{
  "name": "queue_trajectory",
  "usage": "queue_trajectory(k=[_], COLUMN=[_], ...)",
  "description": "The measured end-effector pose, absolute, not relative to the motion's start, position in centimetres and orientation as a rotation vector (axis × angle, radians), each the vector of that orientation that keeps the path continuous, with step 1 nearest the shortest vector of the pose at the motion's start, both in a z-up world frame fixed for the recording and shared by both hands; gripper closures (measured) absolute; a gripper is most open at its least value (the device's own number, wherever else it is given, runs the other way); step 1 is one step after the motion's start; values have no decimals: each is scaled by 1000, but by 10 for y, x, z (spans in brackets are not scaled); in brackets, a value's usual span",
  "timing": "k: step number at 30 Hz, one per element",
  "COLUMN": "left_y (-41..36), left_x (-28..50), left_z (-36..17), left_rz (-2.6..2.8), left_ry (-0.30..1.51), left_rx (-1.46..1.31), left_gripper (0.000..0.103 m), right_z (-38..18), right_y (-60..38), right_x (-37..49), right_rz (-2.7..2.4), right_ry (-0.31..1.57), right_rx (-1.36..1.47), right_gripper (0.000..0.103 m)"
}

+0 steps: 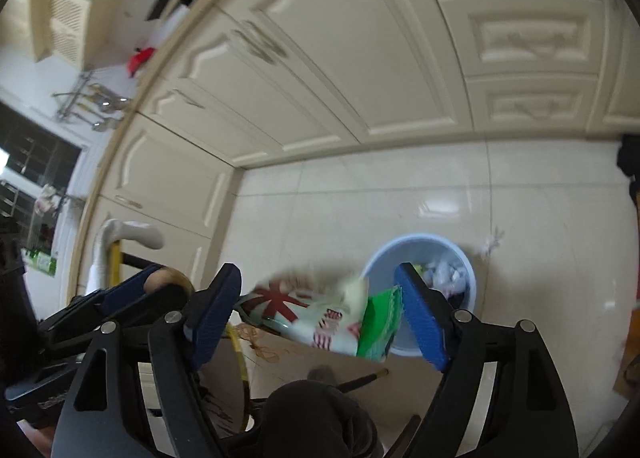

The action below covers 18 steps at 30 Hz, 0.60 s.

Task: Collect trash
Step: 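Open both tools over the blue bin to drop walnut and rice bag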

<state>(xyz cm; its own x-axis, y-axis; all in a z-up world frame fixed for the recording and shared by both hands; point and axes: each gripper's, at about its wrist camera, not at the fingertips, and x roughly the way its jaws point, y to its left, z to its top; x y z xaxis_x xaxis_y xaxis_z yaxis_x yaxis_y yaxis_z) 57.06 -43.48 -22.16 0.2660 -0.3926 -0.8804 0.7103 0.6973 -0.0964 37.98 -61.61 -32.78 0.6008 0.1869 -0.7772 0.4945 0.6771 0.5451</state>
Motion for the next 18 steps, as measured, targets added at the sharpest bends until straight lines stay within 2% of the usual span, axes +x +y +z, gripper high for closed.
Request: queue_trajectory(k=[1, 2, 3, 6, 9, 18], left_y=[-438, -441, -444, -447, -438, -380], left_x=[573, 572, 575, 575, 568, 536], left_z=[-222, -224, -222, -218, -217, -186], left_rz=[-763, -761, -759, -752, -753, -764], left_ry=[1060, 1056, 1042, 1015, 1005, 936], left_rx=[357, 362, 360, 361, 349, 284], left_gripper=[39, 23, 15, 2, 2, 2], right_z=[-331, -332, -333, -333, -329, -310], right_y=[-616, -616, -616, -616, -615, -604], right_x=[378, 376, 374, 371, 370, 368], right_rz=[-215, -220, -222, -231, -246, -277], right_ry=[937, 935, 932, 923, 916, 909], right_rx=[845, 855, 865, 874, 864, 823], right_gripper=[19, 18, 17, 10, 1, 0])
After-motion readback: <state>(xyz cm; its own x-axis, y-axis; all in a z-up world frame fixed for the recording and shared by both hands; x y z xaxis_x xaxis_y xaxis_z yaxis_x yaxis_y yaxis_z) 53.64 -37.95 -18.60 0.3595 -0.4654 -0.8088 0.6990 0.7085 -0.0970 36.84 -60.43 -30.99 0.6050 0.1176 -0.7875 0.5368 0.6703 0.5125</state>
